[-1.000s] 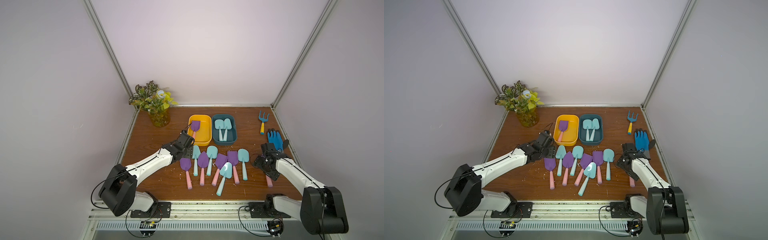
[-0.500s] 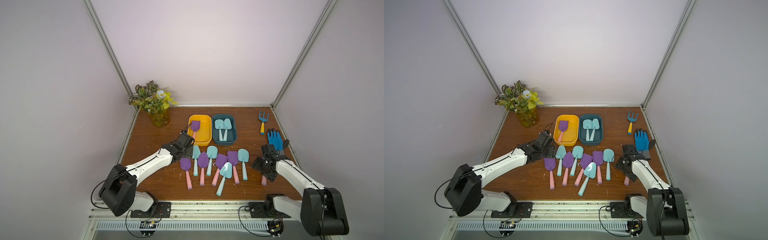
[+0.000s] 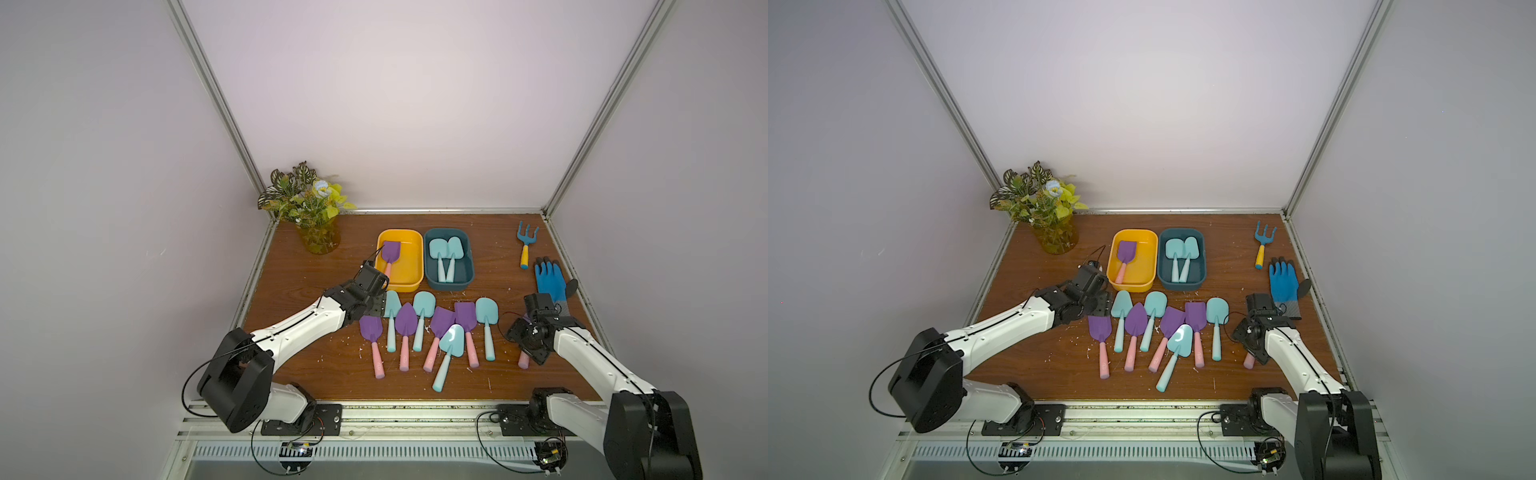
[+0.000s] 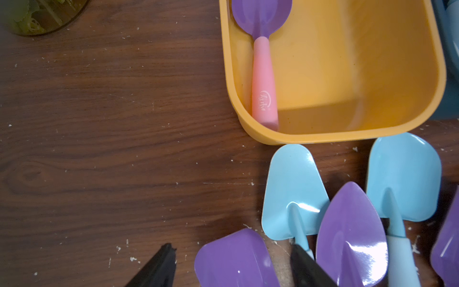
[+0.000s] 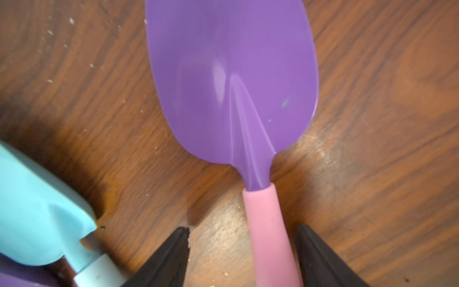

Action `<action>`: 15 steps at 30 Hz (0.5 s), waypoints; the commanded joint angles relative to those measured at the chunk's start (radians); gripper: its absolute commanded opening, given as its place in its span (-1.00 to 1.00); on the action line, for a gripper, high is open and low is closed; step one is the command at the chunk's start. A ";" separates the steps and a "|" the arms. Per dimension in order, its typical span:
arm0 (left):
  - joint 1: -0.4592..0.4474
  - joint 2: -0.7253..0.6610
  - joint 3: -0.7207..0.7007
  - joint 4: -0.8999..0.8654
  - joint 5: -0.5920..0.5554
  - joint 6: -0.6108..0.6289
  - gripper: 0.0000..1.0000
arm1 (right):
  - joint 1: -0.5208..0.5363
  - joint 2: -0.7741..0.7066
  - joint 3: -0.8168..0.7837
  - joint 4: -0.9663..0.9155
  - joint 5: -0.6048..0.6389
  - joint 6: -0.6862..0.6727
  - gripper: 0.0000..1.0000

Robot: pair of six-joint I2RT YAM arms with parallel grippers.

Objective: Sort the small shovels by color and place them into the storage box
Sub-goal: Pick up the shovel from the center of the board.

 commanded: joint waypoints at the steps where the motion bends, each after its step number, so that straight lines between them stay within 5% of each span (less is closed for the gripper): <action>1: 0.012 -0.020 0.002 -0.007 -0.011 0.004 0.50 | -0.003 -0.004 -0.011 -0.004 -0.027 0.022 0.45; 15: 0.013 -0.032 0.007 -0.011 -0.008 0.004 0.50 | -0.002 -0.022 -0.028 0.018 -0.046 0.028 0.09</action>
